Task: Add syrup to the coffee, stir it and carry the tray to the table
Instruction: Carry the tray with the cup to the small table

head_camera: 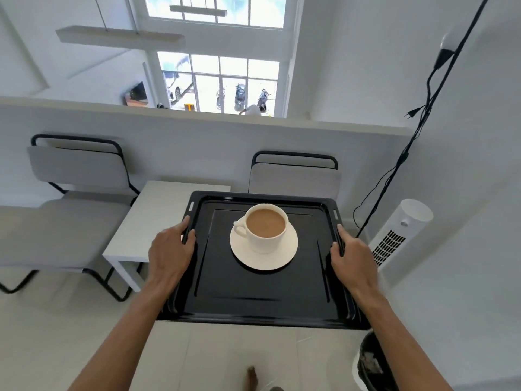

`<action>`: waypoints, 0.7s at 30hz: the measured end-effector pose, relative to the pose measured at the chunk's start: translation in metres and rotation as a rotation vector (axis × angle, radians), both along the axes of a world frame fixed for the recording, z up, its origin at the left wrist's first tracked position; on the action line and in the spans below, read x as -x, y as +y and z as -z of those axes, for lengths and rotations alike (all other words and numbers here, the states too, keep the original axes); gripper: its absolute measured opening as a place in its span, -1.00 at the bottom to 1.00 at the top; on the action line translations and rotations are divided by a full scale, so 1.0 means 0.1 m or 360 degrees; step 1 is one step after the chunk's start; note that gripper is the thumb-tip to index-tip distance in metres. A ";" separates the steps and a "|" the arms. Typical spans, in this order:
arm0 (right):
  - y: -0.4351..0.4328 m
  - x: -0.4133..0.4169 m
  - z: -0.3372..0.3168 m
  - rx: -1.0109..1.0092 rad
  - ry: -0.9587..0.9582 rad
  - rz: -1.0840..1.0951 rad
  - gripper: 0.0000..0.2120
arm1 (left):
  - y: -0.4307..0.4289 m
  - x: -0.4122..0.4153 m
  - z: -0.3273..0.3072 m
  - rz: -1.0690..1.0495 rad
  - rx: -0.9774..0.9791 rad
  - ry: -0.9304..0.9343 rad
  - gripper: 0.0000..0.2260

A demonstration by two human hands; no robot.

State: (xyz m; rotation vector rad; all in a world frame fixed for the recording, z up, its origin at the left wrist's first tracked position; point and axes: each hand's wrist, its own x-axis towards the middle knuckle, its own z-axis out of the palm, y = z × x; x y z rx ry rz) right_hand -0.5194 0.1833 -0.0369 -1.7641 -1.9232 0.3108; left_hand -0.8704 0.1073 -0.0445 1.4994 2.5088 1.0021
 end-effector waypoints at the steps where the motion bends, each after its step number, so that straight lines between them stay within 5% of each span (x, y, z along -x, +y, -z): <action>1: 0.08 0.11 0.00 -0.0011 0.0006 -0.0032 -0.51 | 0.02 0.09 0.02 -0.0030 -0.0006 -0.0009 -0.63; 21: 1.54 2.26 0.48 0.0066 0.0065 -0.0266 -0.52 | 0.95 2.08 0.31 -0.0312 -0.0007 -0.0099 -0.65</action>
